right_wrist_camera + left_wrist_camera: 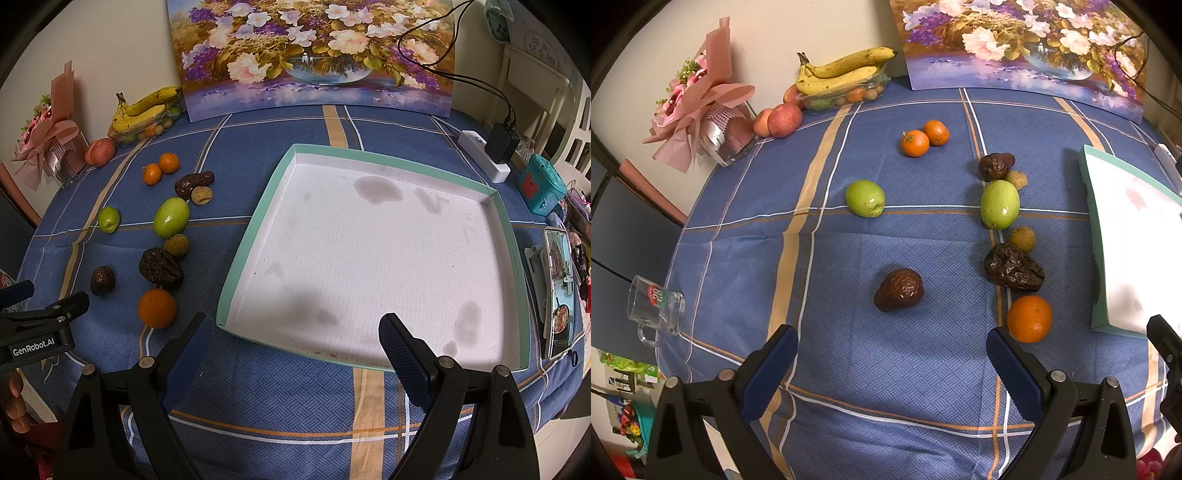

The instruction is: Organize fruits

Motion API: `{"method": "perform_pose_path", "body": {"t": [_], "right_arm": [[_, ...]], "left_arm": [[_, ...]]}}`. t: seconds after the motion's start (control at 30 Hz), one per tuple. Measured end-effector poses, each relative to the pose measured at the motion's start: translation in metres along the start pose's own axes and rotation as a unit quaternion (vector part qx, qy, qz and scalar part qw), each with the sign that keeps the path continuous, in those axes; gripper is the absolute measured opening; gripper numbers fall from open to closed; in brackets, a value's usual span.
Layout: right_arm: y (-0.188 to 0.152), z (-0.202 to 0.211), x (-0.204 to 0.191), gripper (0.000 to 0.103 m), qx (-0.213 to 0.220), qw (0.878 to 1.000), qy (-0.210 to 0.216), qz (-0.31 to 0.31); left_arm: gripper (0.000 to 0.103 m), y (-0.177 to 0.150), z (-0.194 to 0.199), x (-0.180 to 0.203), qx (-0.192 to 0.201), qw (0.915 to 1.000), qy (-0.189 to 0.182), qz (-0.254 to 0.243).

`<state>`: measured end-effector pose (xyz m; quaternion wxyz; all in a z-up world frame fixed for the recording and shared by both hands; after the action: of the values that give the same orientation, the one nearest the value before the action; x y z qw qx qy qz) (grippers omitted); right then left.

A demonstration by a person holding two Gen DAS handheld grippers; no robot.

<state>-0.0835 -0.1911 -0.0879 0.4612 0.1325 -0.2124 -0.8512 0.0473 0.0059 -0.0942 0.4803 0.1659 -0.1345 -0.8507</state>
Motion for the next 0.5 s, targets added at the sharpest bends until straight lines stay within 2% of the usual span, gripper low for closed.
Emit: {"method": "perform_pose_path", "body": {"t": [0.2,0.23,0.3,0.33,0.4,0.5], "right_arm": [[0.002,0.002,0.0,0.092,-0.001,1.0,0.0,0.001],[-0.001,-0.001,-0.001,0.092,-0.002,1.0,0.0,0.002],[0.001,0.0,-0.001,0.092,-0.005,1.0,0.0,0.002],[0.001,-0.002,-0.003,0.092,-0.005,1.0,0.0,0.003],[0.003,-0.003,-0.004,0.092,-0.004,1.0,0.003,0.003],[0.011,0.002,-0.005,0.092,0.008,1.0,0.008,0.001]], "left_arm": [[0.103,-0.003,-0.003,0.0,-0.016,0.9997,-0.011,0.017],[0.103,0.001,-0.005,0.0,0.0,0.9995,-0.019,0.027],[0.103,0.003,-0.005,-0.001,0.007,0.9983,-0.039,0.043],[0.103,0.006,-0.005,0.0,0.018,0.9962,-0.061,0.058],[0.103,0.014,-0.004,-0.001,0.041,0.9926,-0.083,0.079],[0.103,0.026,0.001,-0.014,0.088,0.9912,-0.056,0.081]]}}
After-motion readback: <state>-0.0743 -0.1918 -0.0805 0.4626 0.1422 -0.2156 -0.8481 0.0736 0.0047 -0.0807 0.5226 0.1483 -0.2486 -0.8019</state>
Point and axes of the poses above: each gripper's, at about its wrist camera, not at the fingertips, and z roughly against the way its jaws point, x to its right, y to its top, the point moved 10 cm from there along -z, roughly the way its jaws point, and after that the axes turned 5 degrees about -y, right-handed, at the moved point
